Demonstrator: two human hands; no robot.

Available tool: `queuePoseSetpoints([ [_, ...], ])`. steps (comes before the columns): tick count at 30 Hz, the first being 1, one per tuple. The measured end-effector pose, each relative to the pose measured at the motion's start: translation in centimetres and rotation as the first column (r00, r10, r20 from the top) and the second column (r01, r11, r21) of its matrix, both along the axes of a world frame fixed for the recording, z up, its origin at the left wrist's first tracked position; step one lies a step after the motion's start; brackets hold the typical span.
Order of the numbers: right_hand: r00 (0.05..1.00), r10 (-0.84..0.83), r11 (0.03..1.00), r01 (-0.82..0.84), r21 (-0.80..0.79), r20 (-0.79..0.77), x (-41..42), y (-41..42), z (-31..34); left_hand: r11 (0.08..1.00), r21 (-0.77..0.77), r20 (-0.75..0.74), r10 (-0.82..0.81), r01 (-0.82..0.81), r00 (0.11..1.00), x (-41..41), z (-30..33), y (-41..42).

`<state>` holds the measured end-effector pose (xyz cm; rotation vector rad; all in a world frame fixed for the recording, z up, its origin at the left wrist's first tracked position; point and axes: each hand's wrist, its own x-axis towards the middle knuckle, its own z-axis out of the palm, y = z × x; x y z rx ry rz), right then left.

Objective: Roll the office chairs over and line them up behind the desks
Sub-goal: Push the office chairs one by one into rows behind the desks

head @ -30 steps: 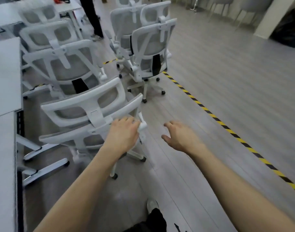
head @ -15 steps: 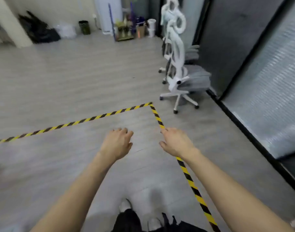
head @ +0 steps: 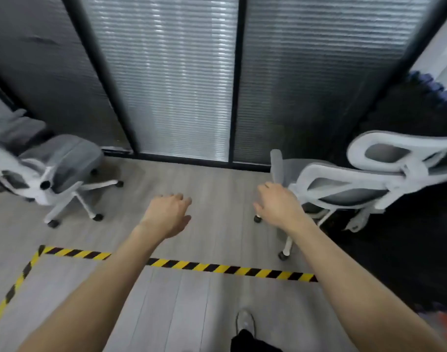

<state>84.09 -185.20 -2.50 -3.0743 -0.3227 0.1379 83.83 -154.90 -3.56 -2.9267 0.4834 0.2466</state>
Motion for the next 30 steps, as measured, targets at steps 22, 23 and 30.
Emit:
queuePoseSetpoints([
  [22, 0.791, -0.396, 0.869, 0.487, -0.088, 0.466, 13.3, -33.5, 3.2, 0.848, -0.362, 0.006, -0.413, 0.387, 0.911, 20.7, -9.1, -42.5],
  [23, 0.792, -0.385, 0.871, 0.482, -0.098, 0.474, 13.4, -33.1, 2.7, 0.838, -0.384, 0.055, -0.400, 0.389, 0.915, 20.6, -10.1, -41.8],
  [30, 0.788, -0.229, 0.943, 0.325, -0.071, 0.571, 15.9, -26.4, 0.1, 0.824, -0.414, 0.100, -0.381, 0.387, 0.919, 21.6, -13.5, -34.4],
])
